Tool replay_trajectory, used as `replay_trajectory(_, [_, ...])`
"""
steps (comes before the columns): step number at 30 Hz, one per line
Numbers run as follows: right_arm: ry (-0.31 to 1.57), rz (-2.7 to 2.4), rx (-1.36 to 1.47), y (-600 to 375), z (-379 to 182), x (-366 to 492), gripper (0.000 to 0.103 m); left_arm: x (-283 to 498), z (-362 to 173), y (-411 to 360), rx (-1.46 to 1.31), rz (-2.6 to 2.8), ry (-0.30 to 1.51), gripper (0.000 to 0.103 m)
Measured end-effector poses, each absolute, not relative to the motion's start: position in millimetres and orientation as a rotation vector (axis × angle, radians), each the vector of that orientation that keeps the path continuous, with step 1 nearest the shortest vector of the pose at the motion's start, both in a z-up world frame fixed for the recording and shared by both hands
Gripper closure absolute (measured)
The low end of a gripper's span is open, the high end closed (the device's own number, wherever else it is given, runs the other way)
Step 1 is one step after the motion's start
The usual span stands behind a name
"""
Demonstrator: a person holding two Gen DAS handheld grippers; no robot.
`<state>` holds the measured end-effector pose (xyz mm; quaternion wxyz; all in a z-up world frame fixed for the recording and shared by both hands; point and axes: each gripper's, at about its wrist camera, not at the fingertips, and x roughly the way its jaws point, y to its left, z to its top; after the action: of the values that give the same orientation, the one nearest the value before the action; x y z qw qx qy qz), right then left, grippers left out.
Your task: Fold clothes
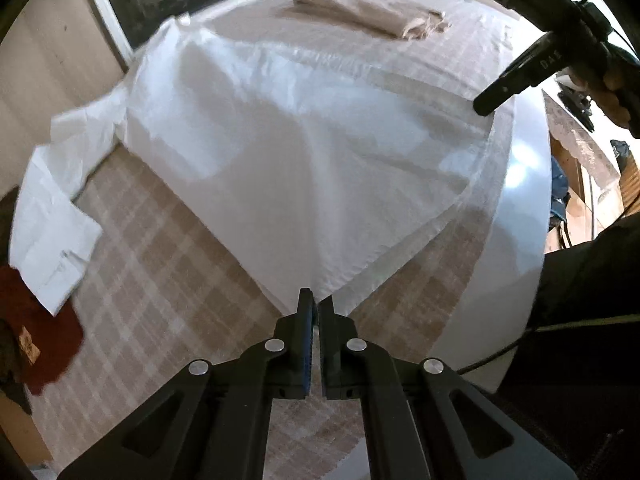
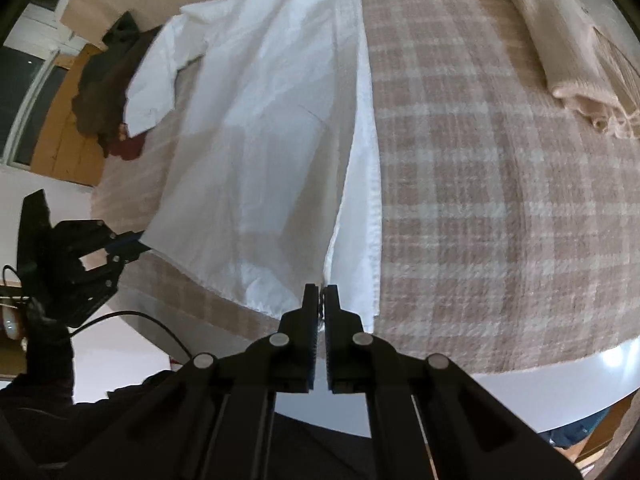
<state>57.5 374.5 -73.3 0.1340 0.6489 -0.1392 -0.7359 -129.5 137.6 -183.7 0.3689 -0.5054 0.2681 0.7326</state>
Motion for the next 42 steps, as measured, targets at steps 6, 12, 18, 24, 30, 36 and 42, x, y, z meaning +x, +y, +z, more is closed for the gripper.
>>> replay_trajectory(6, [-0.357, -2.096, 1.996, 380, -93, 67, 0.100, -120, -196, 140, -1.341, 1.779, 0.727, 0.089])
replay_trajectory(12, [-0.231, -2.121, 1.982, 368, -69, 68, 0.093, -147, -163, 142, -1.297, 1.814, 0.633, 0.089])
replay_trajectory(18, [-0.198, -2.313, 1.848, 375, -34, 56, 0.078, -179, -185, 182, -1.278, 1.750, 0.534, 0.089])
replay_trajectory(24, [-0.060, -2.182, 1.861, 352, -71, 27, 0.077, -183, -192, 145, -1.415, 1.758, 0.586, 0.091])
replay_trajectory(30, [-0.067, -2.218, 1.784, 361, -60, -21, 0.077, -256, -136, 149, -1.294, 1.937, 0.639, 0.085])
replay_trajectory(36, [-0.179, -2.373, 1.519, 363, -38, -150, 0.077, -376, -134, 198, -1.186, 2.061, 0.543, 0.084])
replay_trajectory(42, [-0.257, -2.349, 1.516, 343, -88, -266, 0.077, -463, -185, 205, -1.299, 2.198, 0.597, 0.082])
